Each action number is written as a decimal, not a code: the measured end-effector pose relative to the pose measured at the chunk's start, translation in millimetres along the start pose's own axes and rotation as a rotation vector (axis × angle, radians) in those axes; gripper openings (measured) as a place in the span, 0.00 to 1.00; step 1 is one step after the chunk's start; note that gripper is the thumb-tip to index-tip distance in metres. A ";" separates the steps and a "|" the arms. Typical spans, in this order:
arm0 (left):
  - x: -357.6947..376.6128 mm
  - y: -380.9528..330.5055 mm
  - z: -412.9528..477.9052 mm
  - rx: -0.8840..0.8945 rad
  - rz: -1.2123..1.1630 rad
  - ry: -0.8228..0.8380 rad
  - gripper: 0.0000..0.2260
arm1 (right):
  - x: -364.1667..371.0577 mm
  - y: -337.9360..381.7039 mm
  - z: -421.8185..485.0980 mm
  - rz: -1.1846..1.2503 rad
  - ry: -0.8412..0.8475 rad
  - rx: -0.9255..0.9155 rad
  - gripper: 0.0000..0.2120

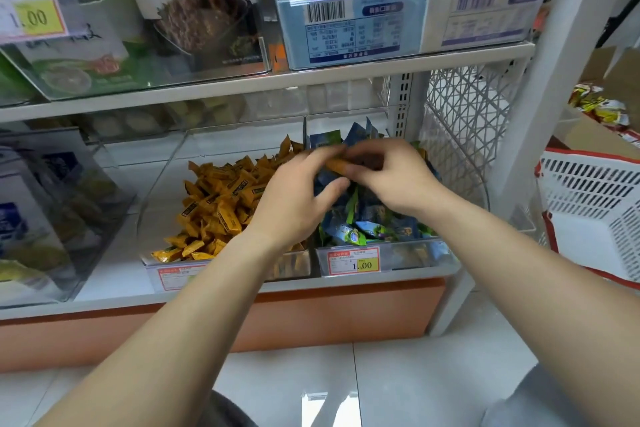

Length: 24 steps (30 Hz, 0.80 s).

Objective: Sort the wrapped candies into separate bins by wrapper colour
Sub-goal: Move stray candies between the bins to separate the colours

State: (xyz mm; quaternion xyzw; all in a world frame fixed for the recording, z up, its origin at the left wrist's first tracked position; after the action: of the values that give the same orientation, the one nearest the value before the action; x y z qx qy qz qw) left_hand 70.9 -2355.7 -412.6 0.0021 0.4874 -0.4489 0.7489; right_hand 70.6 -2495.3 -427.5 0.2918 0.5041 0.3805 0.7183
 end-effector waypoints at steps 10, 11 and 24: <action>-50.6 74.2 -9.8 -0.347 0.280 -0.120 0.16 | -50.3 -84.2 -10.2 -0.346 -0.029 0.315 0.04; -44.1 66.4 -10.9 -0.329 0.213 -0.115 0.17 | -41.6 -97.3 -14.1 -0.423 0.061 0.352 0.07; 69.9 -21.0 -16.0 0.117 0.452 0.354 0.25 | 0.9 -106.4 -5.6 -0.364 0.235 0.309 0.13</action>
State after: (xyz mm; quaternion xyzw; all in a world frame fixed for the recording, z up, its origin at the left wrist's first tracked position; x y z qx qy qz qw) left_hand 53.6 -2408.0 -463.0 0.2320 0.5709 -0.2906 0.7320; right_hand 92.3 -2551.9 -515.2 0.2564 0.6804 0.1946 0.6584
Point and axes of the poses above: each hand's wrist, its own z-axis towards the middle knuckle, its own x-axis out of the palm, y = z × x, the point moved 9 cm from there along z, towards the middle knuckle, and after that the axes turned 3 degrees about -y, right-handed, at the moved point
